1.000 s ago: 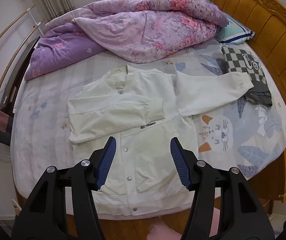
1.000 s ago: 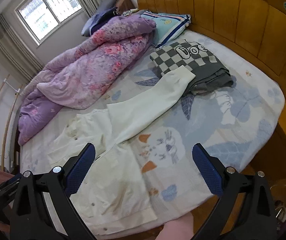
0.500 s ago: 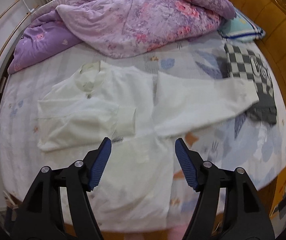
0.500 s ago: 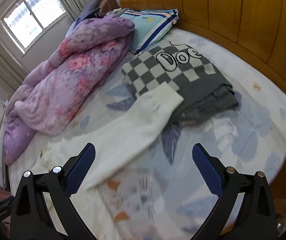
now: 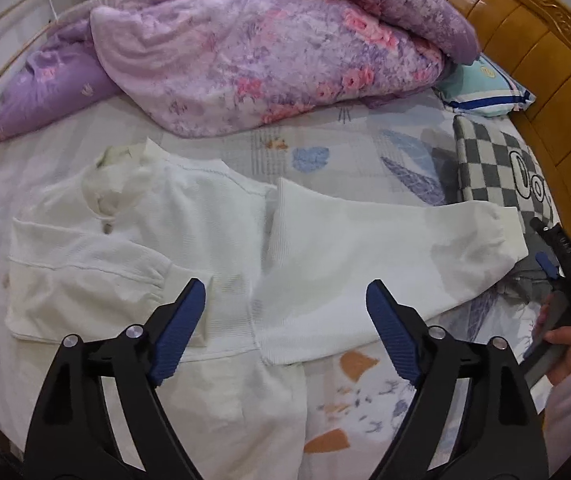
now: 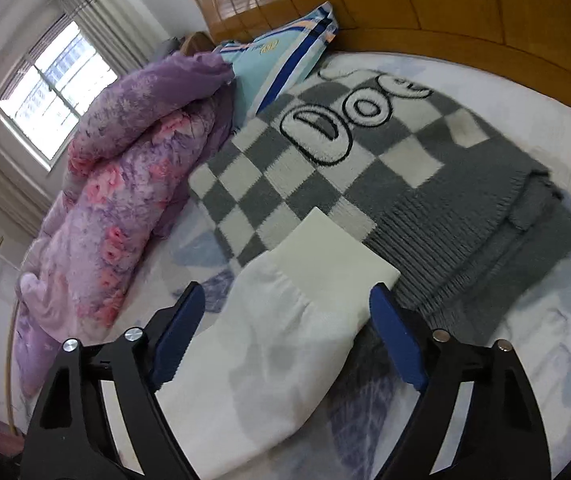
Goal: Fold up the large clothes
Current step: 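Grasp the cuff of the other jacket sleeve with the right tool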
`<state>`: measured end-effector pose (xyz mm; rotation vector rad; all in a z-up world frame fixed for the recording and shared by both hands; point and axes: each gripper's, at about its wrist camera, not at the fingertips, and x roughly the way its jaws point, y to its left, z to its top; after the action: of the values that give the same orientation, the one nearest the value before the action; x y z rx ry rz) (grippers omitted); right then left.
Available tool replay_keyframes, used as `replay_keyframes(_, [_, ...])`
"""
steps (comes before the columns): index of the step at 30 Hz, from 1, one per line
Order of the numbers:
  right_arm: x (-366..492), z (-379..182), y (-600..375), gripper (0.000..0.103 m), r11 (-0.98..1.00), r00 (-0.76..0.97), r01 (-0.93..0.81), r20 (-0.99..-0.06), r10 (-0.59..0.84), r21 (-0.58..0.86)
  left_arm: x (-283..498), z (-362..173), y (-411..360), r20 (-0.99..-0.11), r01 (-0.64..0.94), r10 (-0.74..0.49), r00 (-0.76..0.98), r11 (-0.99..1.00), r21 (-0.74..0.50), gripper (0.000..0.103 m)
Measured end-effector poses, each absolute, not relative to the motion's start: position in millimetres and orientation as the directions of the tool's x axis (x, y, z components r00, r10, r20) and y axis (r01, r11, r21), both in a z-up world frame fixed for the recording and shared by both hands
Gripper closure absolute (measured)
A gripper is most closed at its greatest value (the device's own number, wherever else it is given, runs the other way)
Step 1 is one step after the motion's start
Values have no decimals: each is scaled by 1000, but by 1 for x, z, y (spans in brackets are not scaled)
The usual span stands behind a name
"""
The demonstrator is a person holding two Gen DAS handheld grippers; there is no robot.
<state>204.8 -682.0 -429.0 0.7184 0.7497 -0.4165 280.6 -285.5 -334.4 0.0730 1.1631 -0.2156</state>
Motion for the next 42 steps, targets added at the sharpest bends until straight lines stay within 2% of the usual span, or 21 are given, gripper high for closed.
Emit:
replay_keyframes(5, [210, -467, -693, 28, 631, 593, 663, -797, -113, 403, 297, -360, -278, -932, 171, -109, 345, 984, -51, 19])
replay_keyframes(11, [220, -479, -698, 28, 617, 595, 664, -799, -93, 423, 312, -376, -265, -928, 148, -68, 367, 989, -14, 19])
replay_keyframes(13, [231, -483, -703, 44, 628, 533, 686, -842, -88, 368, 320, -384, -261, -929, 147, -63, 364, 989, -10, 20])
replay_keyframes(14, [233, -480, -706, 57, 645, 514, 683, -853, -91, 343, 323, -387, -260, -930, 148, -62, 362, 989, -8, 20])
replay_keyframes(15, [233, -477, -707, 77, 653, 516, 676, -852, -90, 341, 329, -394, -259, -936, 147, -46, 350, 989, 7, 23])
replay_keyframes(17, [231, -471, -708, 87, 670, 551, 636, -833, -49, 382, 337, -405, -259, -951, 142, 2, 310, 989, 49, 41])
replay_keyframes(18, [232, -466, -706, 89, 689, 550, 624, -833, -53, 368, 343, -413, -258, -959, 141, 18, 284, 988, 60, 57])
replay_keyframes(19, [232, -461, -703, 89, 706, 551, 613, -832, -61, 355, 347, -420, -258, -962, 147, -4, 271, 988, 38, 69])
replay_keyframes(24, [218, -415, -693, 94, 697, 605, 613, -789, -112, 371, 359, -454, -264, -975, 148, -83, 204, 987, -53, 91])
replay_keyframes(27, [198, -375, -690, 95, 701, 627, 629, -753, -201, 337, 360, -485, -274, -990, 176, -56, 128, 984, -33, 92])
replay_keyframes(30, [181, -354, -694, 95, 682, 637, 639, -743, -207, 357, 354, -504, -277, -995, 177, -66, 80, 983, -51, 92])
replay_keyframes(36, [167, -349, -682, 95, 710, 577, 653, -781, -239, 264, 354, -519, -274, -994, 176, -87, 63, 982, -75, 93])
replay_keyframes(42, [171, -308, -656, 95, 761, 646, 589, -724, -242, 272, 348, -523, -281, -993, 239, -50, 109, 971, -22, 93])
